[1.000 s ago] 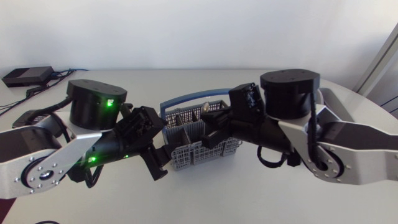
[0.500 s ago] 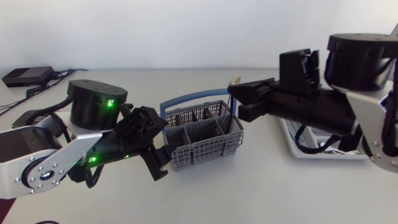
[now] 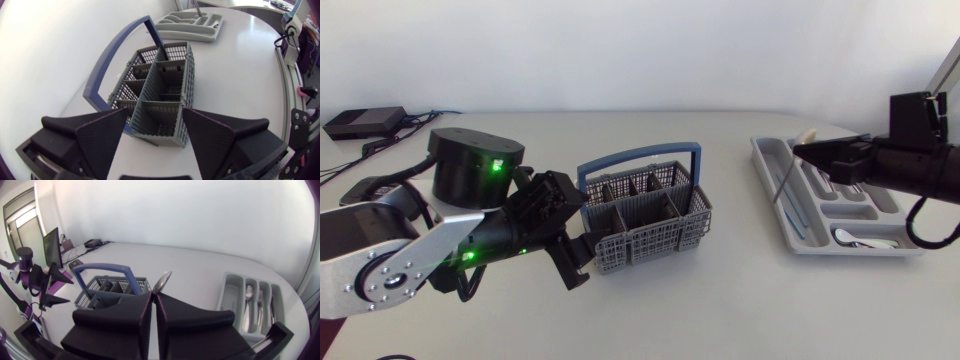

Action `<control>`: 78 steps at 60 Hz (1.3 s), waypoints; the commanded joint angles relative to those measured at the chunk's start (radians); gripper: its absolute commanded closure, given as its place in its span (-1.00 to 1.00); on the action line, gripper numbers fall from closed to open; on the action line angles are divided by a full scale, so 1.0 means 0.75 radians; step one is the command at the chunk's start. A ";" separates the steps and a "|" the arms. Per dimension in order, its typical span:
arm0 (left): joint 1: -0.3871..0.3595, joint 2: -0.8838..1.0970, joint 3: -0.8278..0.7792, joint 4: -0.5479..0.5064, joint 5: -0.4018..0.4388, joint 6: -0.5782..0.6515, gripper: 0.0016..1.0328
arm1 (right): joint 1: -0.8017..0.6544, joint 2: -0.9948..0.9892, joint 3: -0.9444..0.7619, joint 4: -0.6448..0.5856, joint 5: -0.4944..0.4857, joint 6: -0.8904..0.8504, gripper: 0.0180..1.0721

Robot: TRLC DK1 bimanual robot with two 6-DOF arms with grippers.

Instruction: Unload the cutlery basket into the drawer organizer.

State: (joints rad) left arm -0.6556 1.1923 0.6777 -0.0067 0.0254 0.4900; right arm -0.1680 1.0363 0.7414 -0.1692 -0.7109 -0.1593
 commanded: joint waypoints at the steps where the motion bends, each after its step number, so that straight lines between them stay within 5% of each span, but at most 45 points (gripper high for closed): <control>1: 0.005 -0.001 -0.020 -0.012 0.001 -0.030 -0.49 | -0.124 0.040 -0.015 -0.055 -0.060 -0.180 0.88; 21: 0.001 -0.001 -0.022 -0.020 0.001 -0.030 -0.49 | -0.461 0.226 0.040 -0.235 -0.093 -0.765 0.88; 34: -0.001 0.006 -0.018 -0.030 0.001 -0.030 -0.49 | -0.557 0.306 0.030 -0.255 0.038 -1.193 0.88; 50: -0.038 0.036 0.007 -0.046 -0.044 -0.030 -0.49 | -0.684 0.512 -0.013 0.013 0.113 -1.504 0.88; 78: -0.067 0.026 0.015 -0.093 -0.099 -0.034 -0.49 | -0.709 0.821 -0.035 0.346 0.299 -1.718 0.85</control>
State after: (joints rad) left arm -0.6949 1.2053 0.6777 -0.0692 -0.0357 0.4896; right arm -0.7013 1.6272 0.7441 0.0792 -0.5003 -1.4002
